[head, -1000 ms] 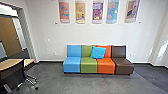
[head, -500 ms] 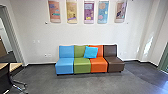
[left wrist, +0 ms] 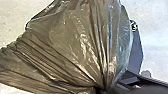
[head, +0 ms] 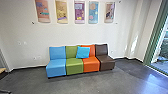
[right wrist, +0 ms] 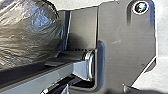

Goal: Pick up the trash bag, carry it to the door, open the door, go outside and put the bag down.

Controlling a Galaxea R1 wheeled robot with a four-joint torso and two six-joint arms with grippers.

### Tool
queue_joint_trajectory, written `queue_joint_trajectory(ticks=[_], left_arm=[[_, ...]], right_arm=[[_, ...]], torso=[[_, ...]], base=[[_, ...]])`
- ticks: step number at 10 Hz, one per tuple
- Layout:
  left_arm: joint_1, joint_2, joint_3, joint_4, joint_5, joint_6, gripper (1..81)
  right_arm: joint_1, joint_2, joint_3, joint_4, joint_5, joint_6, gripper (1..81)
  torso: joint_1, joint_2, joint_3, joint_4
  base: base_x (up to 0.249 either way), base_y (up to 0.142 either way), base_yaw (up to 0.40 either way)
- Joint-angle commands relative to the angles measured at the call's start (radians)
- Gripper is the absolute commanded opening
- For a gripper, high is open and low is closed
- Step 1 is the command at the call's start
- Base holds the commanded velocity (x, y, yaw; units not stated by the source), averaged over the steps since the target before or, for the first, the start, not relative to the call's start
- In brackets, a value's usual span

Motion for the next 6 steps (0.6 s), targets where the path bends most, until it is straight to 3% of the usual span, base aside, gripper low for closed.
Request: queue_joint_trajectory(ticks=[1, 6], left_arm=[[-0.063, 0.006, 0.002, 0.001, 0.071, 0.004, 1.0], [-0.063, 0.007, 0.001, 0.001, 0.068, 0.004, 1.0]], right_arm=[[0.061, 0.002, 0.005, -0.004, -0.06, -0.003, 81.1], [0.056, 0.004, 0.0, -0.004, -0.059, -0.003, 81.1]], torso=[[0.0, 0.0, 0.0, 0.0], [0.0, 0.0, 0.0, 0.0]], base=[[0.0, 0.0, -0.26], [0.0, 0.0, -0.277]])
